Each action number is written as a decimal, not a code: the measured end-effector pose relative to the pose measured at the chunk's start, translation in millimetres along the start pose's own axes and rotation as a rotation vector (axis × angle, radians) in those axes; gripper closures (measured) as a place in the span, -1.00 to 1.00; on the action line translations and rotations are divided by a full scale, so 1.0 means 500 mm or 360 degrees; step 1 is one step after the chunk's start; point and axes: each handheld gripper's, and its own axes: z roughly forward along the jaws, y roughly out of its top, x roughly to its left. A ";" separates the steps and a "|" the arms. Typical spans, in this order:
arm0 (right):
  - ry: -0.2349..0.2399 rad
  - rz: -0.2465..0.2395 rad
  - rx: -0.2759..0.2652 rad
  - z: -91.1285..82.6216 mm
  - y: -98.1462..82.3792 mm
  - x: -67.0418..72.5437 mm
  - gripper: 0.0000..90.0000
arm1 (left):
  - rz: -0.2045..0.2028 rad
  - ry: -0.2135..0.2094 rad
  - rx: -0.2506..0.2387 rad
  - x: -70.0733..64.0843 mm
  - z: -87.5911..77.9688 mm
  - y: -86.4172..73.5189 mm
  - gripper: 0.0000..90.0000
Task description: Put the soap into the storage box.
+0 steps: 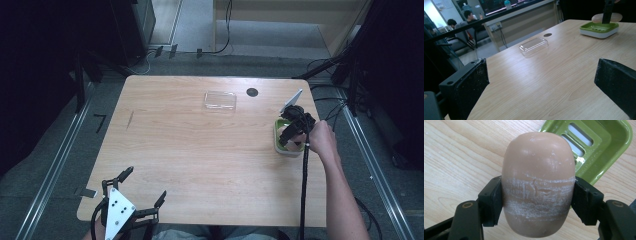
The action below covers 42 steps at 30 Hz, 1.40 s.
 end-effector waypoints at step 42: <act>-0.0028 0.0239 -0.0153 0.022 0.009 -0.037 -0.24 | 0.0003 0.0001 -0.0004 0.001 -0.002 0.000 -1.00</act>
